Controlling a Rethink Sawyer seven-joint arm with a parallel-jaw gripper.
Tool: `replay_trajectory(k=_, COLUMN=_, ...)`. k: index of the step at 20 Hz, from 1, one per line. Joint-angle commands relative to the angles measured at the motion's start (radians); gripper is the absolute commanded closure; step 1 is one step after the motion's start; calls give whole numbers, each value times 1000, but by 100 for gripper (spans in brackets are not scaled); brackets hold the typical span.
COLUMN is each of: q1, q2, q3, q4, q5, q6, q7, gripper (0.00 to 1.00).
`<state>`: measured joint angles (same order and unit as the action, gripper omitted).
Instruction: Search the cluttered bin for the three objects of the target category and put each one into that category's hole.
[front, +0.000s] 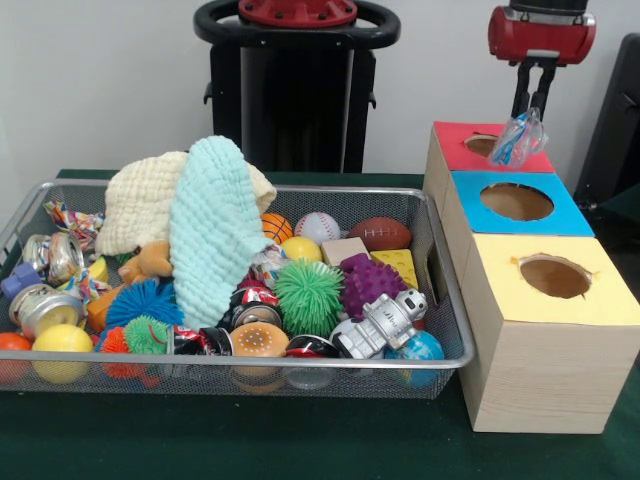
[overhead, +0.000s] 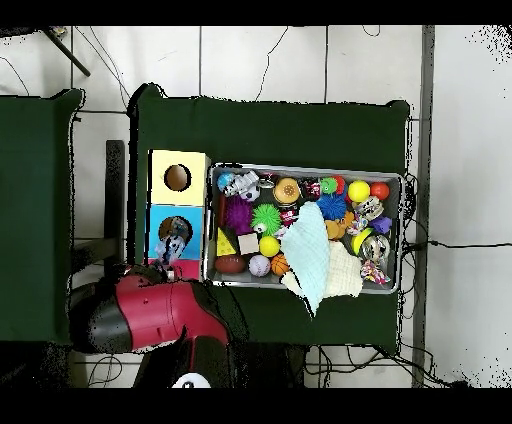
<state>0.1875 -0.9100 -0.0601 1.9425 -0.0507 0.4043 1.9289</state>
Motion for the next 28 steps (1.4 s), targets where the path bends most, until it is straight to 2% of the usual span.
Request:
replay_trajectory(k=1, q1=1, q2=53, q3=-2, q4=-50, q5=9, q6=101, q7=144, gripper=100)
replay_trajectory(k=6, q1=-6, q2=52, q3=-1, q4=-42, q5=13, q6=84, q7=139, gripper=100)
replay_trajectory(k=7, q1=-7, q2=53, q3=0, q4=-42, q5=17, q6=78, q7=137, gripper=0)
replay_trajectory(k=28, q1=-22, q2=42, q3=4, q4=-9, q5=23, q6=50, q7=136, gripper=0)
